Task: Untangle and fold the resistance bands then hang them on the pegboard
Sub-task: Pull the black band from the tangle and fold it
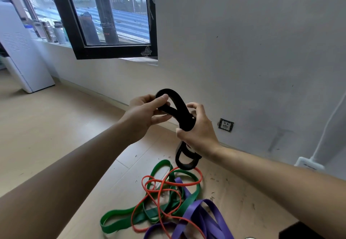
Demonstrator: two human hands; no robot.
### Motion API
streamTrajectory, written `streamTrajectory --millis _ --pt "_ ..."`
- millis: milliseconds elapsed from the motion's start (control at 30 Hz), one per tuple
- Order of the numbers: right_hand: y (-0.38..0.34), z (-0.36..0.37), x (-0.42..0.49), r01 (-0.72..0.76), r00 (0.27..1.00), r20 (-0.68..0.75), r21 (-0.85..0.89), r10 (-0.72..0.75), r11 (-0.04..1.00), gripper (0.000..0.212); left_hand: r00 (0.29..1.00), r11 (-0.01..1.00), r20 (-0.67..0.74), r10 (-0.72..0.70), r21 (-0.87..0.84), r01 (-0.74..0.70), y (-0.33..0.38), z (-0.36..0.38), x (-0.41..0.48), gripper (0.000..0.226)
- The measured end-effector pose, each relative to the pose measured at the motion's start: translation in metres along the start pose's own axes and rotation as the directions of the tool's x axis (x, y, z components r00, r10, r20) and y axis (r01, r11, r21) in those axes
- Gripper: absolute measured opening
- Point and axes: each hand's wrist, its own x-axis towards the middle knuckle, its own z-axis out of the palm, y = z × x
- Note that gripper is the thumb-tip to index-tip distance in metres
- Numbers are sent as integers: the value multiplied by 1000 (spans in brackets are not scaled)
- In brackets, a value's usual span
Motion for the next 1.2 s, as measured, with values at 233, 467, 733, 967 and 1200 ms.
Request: streamTrajectory --millis 233,467,733,967,1200 --pt "25 -15 2 236 967 134 -143 -218 961 59 1000 988 -7 0 156 1 -11 -26 3 17" --pt "80 -21 27 144 915 403 -328 0 934 52 973 880 -46 -225 420 223 -67 -34 30 27" --pt "204 -13 60 -5 847 455 -510 275 860 51 917 849 -127 -379 347 399 -207 -16 112 34" --pt "352 -5 54 -131 813 355 -661 461 739 55 879 840 -153 -451 258 477 -364 5 187 42" --pt "473 6 49 -351 795 272 -523 542 777 54 908 804 -163 -387 423 418 -473 18 253 33"
